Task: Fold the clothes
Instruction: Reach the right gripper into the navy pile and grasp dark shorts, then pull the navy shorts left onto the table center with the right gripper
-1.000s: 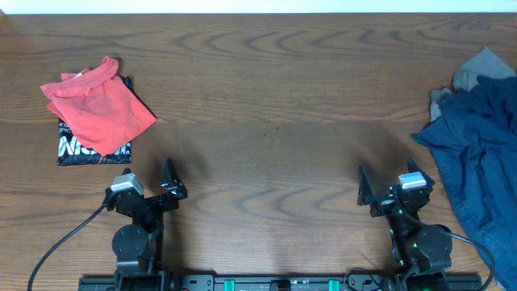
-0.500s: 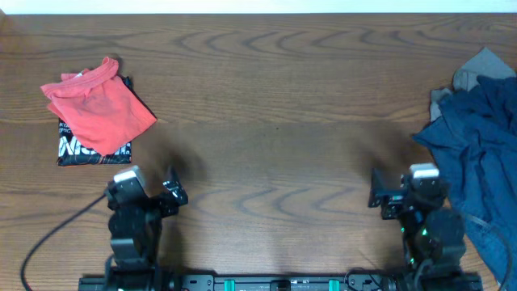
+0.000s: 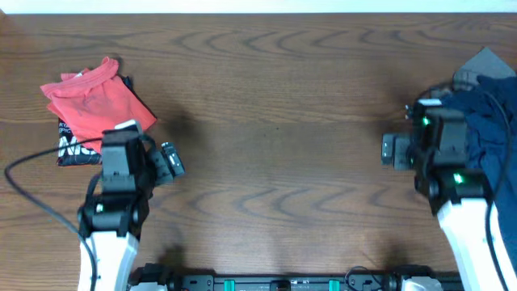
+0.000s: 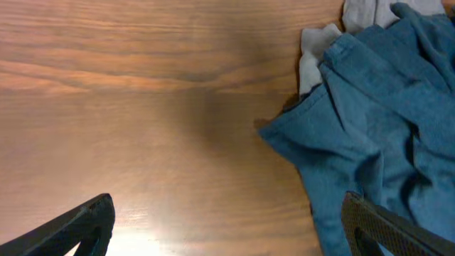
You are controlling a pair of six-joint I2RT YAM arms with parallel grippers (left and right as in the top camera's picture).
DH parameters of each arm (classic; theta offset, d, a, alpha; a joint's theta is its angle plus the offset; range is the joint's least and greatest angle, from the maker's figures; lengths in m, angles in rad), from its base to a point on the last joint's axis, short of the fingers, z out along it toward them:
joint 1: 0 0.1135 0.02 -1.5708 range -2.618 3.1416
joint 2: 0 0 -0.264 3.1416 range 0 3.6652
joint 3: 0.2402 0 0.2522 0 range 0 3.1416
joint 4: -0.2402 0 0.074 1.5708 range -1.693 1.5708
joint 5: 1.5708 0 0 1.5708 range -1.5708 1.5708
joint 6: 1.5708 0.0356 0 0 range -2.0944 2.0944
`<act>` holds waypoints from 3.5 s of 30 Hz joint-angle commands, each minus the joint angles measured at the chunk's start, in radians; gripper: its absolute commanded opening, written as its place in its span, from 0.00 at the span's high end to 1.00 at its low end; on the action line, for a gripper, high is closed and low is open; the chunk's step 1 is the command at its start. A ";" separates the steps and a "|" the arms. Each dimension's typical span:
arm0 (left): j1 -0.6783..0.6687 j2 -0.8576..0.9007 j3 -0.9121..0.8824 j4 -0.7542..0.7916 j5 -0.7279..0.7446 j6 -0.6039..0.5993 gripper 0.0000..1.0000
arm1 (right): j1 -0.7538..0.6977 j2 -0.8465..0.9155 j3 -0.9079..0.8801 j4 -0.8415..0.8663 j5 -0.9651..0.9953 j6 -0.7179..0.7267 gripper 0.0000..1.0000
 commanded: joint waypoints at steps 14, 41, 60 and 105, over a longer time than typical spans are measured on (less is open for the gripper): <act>0.003 0.093 0.026 -0.011 0.013 -0.002 0.02 | -0.223 0.482 0.018 0.220 0.168 -0.051 0.12; 0.003 0.093 0.026 -0.010 0.013 -0.002 0.02 | -0.264 0.430 0.095 0.182 0.110 0.002 0.99; 0.003 0.093 0.026 0.040 0.013 -0.003 0.02 | 0.108 0.201 0.553 -0.015 -0.666 0.121 0.99; -0.725 0.782 0.026 0.680 0.458 -0.763 0.00 | -0.159 0.319 0.550 -0.501 0.003 0.260 0.01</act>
